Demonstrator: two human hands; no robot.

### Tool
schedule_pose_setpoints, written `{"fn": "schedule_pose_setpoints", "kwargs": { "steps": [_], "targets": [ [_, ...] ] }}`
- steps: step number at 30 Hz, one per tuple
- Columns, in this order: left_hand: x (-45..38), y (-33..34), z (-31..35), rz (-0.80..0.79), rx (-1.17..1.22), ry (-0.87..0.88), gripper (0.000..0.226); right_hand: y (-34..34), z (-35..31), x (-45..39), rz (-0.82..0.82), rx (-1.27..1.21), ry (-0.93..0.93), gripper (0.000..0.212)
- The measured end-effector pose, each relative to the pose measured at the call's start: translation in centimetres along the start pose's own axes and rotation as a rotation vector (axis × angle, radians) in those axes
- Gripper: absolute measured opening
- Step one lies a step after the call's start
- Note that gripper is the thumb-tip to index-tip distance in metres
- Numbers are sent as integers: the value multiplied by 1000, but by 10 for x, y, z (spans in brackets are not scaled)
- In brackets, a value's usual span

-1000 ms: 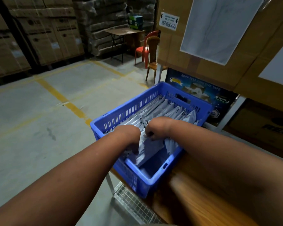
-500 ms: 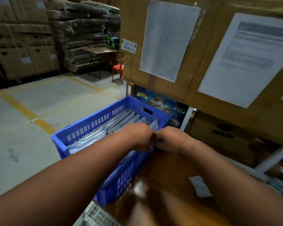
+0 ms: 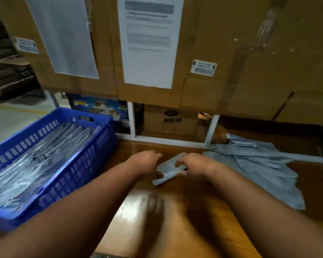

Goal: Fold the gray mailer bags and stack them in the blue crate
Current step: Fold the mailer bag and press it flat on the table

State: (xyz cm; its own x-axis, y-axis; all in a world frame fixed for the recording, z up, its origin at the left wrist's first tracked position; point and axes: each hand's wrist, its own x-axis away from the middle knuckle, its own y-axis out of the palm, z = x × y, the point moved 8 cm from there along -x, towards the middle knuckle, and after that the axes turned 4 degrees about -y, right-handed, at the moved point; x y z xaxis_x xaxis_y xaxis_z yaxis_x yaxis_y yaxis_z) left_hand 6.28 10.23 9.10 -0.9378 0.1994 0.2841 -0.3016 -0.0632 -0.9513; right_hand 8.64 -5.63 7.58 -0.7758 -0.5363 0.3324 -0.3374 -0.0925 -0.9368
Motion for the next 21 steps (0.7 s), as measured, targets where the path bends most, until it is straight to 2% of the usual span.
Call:
{"fn": "schedule_pose_setpoints", "kwargs": {
  "steps": [7, 12, 15, 19, 21],
  "targets": [
    [-39, 84, 36, -49, 7, -42, 63, 69, 44, 9, -37, -92, 41, 58],
    [-80, 128, 14, -128, -22, -53, 82, 89, 42, -27, 15, -94, 30, 61],
    [-103, 141, -1, -83, -13, -31, 94, 90, 44, -51, 77, -103, 68, 61],
    [-130, 151, -10, -35, 135, 36, 93, 89, 52, -96, 118, -68, 81, 61],
    [-135, 161, -14, -1, 131, 55, 90, 100, 64, -115, 106, -32, 103, 66]
  ]
}}
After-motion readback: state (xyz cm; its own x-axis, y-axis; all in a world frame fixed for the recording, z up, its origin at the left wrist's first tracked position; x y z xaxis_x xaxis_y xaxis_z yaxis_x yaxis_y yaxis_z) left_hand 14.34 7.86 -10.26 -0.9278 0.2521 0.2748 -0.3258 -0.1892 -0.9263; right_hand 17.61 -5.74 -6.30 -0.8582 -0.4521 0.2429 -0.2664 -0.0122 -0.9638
